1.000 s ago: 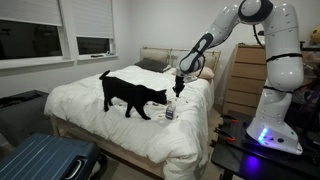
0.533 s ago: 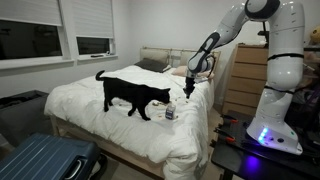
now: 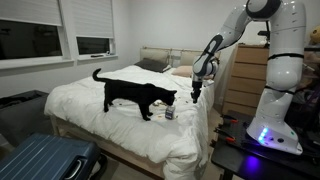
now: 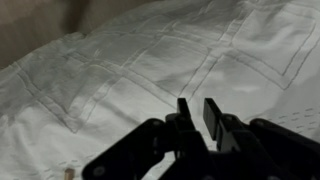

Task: Pick up some of the objects on the bed and place them in the jar

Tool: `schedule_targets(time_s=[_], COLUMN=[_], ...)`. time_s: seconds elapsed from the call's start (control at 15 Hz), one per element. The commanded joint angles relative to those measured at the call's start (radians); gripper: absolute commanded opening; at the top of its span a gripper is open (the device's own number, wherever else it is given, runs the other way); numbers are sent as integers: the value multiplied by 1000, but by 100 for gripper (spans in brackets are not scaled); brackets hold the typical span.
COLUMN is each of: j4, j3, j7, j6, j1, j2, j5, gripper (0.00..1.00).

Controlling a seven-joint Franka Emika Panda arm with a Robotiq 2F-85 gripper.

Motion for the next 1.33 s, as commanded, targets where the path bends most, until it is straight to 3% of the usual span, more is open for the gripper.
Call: schedule_targets(time_s=[0.0,0.4,0.93,1.27], j4=[-43,-56,-9,23], j3=[-5,72,264,275], j7=[-66,-219,-288,-264], j6=[46,225,348,452], j1=[2,-39,-185,-216], j2=[-12,47,188,280], j5=[-26,20,-22,-128], gripper=[56,99,100,100])
